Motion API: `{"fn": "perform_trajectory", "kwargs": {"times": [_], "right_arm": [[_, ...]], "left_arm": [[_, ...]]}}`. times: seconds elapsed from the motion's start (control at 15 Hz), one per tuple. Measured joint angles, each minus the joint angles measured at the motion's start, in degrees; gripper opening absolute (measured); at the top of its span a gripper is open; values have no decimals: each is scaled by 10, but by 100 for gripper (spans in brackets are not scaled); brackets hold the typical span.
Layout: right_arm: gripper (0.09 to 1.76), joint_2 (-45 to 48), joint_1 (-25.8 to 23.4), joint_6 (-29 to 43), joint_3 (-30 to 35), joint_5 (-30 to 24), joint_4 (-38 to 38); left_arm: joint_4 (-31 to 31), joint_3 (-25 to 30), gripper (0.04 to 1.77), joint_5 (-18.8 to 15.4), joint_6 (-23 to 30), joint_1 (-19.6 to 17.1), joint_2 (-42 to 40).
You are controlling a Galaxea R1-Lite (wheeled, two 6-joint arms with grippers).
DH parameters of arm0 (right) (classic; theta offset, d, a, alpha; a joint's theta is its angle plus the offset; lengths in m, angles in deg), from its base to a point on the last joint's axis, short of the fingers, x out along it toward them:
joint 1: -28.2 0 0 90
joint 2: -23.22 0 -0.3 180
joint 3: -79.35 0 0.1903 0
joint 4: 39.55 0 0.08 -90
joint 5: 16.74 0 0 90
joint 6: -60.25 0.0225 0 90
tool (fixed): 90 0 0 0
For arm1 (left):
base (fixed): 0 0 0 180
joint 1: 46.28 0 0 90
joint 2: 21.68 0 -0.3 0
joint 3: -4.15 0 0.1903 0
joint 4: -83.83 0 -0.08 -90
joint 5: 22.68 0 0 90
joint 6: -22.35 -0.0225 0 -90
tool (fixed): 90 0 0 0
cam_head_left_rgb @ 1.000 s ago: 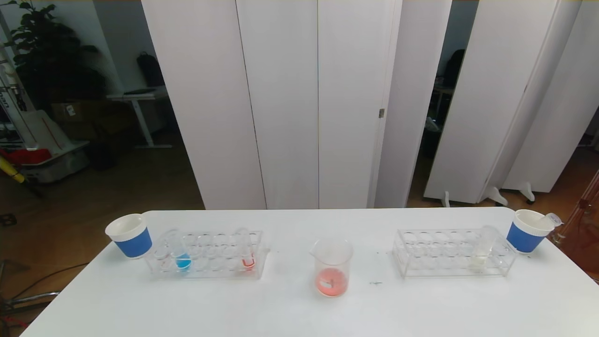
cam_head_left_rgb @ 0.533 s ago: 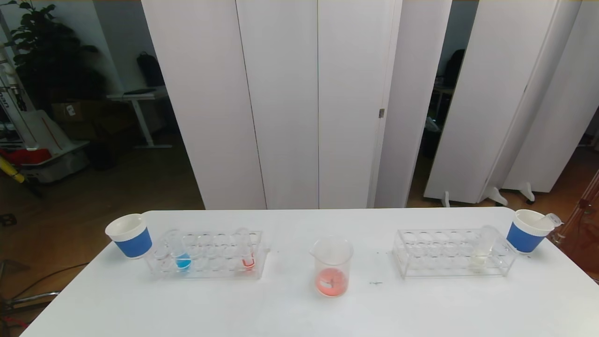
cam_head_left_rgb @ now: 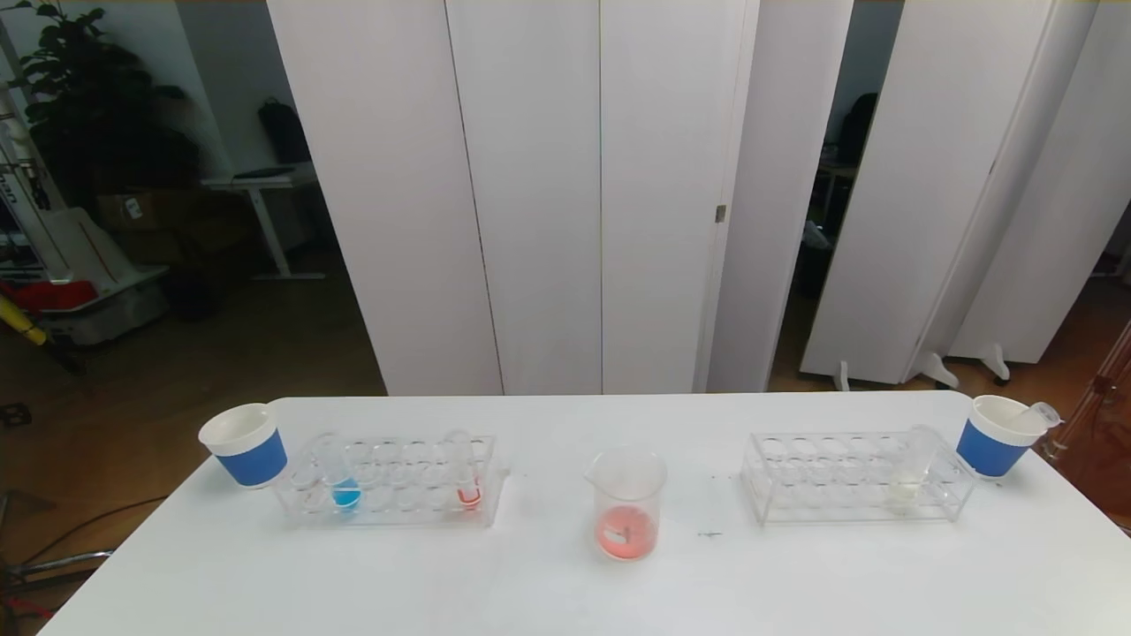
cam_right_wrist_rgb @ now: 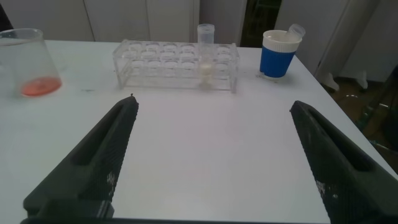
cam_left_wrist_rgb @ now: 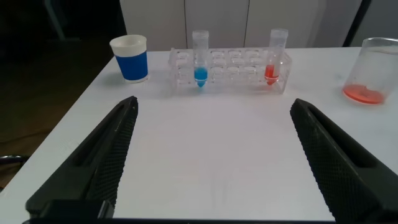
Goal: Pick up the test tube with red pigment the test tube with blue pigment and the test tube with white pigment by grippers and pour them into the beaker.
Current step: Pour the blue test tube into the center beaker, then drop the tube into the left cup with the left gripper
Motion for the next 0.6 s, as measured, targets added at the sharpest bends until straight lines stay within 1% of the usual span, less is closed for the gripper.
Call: {"fn": "perform_trajectory", "kwargs": {"times": [0.13,0.4,0.6], "right_arm": [[175,0,0,0,0,0,0],[175,0,0,0,0,0,0],[175,0,0,0,0,0,0]], "left_arm": [[14,-42,175,0,-2,0,0],[89,-136,175,0,-2,0,3],[96,-197,175,3,0,0,41]]}}
